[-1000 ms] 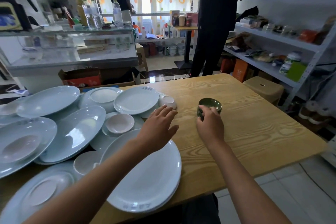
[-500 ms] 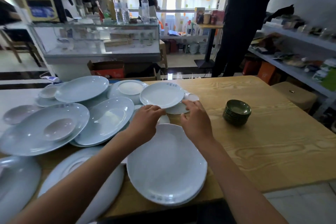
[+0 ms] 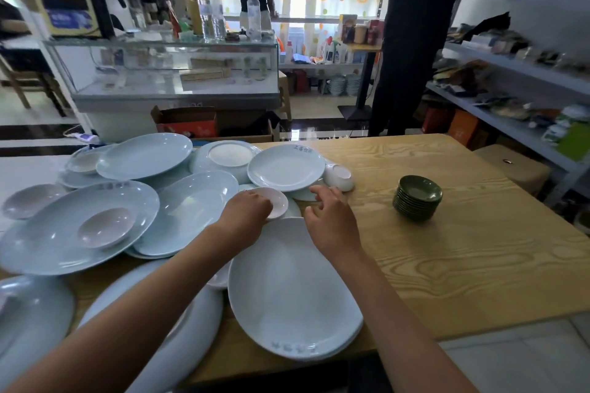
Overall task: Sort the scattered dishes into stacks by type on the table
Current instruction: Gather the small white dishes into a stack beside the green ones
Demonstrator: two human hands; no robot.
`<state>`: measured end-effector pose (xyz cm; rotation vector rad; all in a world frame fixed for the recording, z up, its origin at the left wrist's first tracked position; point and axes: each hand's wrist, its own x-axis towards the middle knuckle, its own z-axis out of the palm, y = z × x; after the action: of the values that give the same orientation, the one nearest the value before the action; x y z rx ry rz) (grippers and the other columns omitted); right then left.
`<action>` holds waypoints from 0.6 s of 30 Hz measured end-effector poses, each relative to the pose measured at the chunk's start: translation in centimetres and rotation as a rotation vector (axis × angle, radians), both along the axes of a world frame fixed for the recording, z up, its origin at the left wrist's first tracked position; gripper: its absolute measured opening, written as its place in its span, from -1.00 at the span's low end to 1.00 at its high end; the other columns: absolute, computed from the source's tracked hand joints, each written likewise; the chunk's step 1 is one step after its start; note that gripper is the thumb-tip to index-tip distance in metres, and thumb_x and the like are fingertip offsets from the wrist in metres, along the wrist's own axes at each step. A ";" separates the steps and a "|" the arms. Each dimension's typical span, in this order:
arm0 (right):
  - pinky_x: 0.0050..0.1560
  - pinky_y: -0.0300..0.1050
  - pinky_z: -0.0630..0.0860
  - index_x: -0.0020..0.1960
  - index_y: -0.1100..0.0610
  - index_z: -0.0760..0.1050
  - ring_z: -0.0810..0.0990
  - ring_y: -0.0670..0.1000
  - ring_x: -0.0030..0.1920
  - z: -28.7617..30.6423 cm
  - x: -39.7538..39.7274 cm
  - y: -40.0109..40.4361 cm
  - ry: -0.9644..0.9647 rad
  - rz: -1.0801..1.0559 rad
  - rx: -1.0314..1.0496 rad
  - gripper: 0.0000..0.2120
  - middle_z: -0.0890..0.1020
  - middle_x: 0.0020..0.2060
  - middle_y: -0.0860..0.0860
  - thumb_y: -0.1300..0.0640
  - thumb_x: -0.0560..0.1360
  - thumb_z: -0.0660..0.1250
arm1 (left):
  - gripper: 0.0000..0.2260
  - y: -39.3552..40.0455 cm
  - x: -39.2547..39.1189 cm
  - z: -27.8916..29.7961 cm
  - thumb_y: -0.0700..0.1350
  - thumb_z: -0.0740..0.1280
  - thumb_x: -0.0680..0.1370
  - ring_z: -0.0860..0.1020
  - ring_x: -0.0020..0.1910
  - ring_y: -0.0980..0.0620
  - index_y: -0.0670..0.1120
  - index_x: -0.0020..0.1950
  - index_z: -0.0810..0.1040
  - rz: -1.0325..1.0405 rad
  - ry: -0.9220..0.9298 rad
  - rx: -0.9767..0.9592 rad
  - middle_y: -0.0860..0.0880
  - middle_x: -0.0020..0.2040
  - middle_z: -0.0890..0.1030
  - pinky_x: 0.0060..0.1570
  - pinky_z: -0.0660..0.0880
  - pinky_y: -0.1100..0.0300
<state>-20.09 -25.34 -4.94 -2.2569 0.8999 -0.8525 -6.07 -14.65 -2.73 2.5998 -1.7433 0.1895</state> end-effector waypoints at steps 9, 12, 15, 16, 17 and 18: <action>0.10 -0.05 0.52 0.29 0.07 0.49 0.54 0.02 0.11 -0.8 -0.5 0.1 -0.028 -0.014 0.028 -0.62 0.53 0.17 0.01 0.20 0.48 0.31 | -0.82 -0.3 -0.9 0.3 -0.24 0.22 0.50 0.53 -0.01 -0.14 -0.13 -0.05 0.62 0.017 -0.132 -0.033 -0.15 -0.07 0.61 -0.02 0.43 0.13; 0.09 -0.05 0.52 0.29 0.07 0.49 0.54 0.02 0.10 -0.8 -0.7 0.0 -0.032 -0.014 0.027 -0.62 0.52 0.18 0.00 0.19 0.48 0.30 | -0.80 -0.5 -1.4 0.6 -0.26 0.27 0.51 0.57 0.07 -0.12 -0.12 0.04 0.65 0.003 -0.222 -0.073 -0.16 -0.02 0.64 0.40 0.27 0.03; 0.08 -0.07 0.52 0.28 0.07 0.50 0.55 0.03 0.09 -0.6 -1.0 -0.1 -0.048 -0.017 0.019 -0.63 0.52 0.18 0.02 0.20 0.48 0.30 | -0.79 -1.0 -2.8 1.3 -0.22 0.31 0.53 0.57 0.10 -0.04 -0.08 0.12 0.63 -0.023 -0.310 -0.064 -0.10 0.02 0.66 0.48 0.11 0.00; 0.08 -0.07 0.53 0.28 0.06 0.50 0.55 0.03 0.08 -0.6 -1.2 -0.2 -0.057 -0.017 0.017 -0.63 0.53 0.18 0.02 0.19 0.48 0.30 | -0.78 -1.2 -3.3 1.5 -0.23 0.29 0.53 0.56 0.10 -0.03 -0.07 0.12 0.62 -0.033 -0.319 -0.061 -0.08 0.02 0.66 0.49 0.11 -0.01; 0.08 -0.05 0.54 0.29 0.05 0.50 0.55 0.02 0.08 -0.6 -1.3 -0.2 -0.065 -0.021 0.015 -0.63 0.53 0.17 0.02 0.19 0.49 0.30 | -0.77 -1.4 -3.8 1.8 -0.23 0.27 0.53 0.55 0.11 -0.03 -0.07 0.13 0.62 -0.043 -0.314 -0.062 -0.06 0.02 0.65 0.49 0.11 -0.02; 0.08 -0.04 0.56 0.29 0.04 0.49 0.55 0.01 0.09 -0.7 -1.6 -0.3 -0.072 -0.028 0.014 -0.63 0.53 0.18 0.01 0.18 0.49 0.30 | -0.77 -1.7 -4.3 2.0 -0.22 0.28 0.54 0.54 0.12 -0.03 -0.06 0.14 0.61 -0.056 -0.304 -0.074 -0.04 0.04 0.65 0.48 0.13 -0.04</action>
<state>-21.65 -25.67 -5.59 -2.1918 0.9039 -0.9303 -10.38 -16.31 -0.76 2.5748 -1.8496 0.6662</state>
